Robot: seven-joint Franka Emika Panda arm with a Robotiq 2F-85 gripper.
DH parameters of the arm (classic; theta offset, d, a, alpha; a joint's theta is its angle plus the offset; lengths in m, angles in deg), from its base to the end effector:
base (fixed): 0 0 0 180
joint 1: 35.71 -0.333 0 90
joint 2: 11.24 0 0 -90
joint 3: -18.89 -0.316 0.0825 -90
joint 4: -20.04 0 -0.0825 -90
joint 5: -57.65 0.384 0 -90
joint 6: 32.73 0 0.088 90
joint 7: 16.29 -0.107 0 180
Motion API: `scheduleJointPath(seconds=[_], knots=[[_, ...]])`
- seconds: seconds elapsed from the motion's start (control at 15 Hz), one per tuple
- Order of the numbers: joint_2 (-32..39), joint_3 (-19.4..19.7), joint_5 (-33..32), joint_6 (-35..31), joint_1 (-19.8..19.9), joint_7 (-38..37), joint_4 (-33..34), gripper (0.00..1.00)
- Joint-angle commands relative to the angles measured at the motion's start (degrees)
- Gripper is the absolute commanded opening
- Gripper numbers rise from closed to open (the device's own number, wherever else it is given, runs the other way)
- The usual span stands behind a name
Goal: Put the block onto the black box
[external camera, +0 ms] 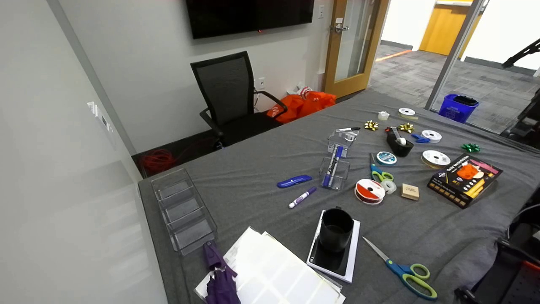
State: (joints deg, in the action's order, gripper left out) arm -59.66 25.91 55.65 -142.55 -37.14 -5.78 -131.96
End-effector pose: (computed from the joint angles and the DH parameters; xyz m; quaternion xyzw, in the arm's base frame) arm 0.3093 -0.0350 0.4956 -0.9960 -0.0659 -0.0558 0.0225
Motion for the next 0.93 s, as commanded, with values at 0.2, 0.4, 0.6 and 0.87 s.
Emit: scheduleJointPath(seconds=[0.2, 0.4, 0.6, 0.87], knots=[[11.8, 5.2, -3.2, -10.6, 0.4, 10.8, -0.3, 1.0], [19.0, 8.5, -3.8, -10.8, -0.4, 21.2, 3.1, 1.0], [17.6, 7.1, -4.5, -10.0, 1.2, 21.5, 1.9, 1.0], [22.4, 7.0, -5.9, -10.0, 1.5, 23.5, 4.6, 1.0]])
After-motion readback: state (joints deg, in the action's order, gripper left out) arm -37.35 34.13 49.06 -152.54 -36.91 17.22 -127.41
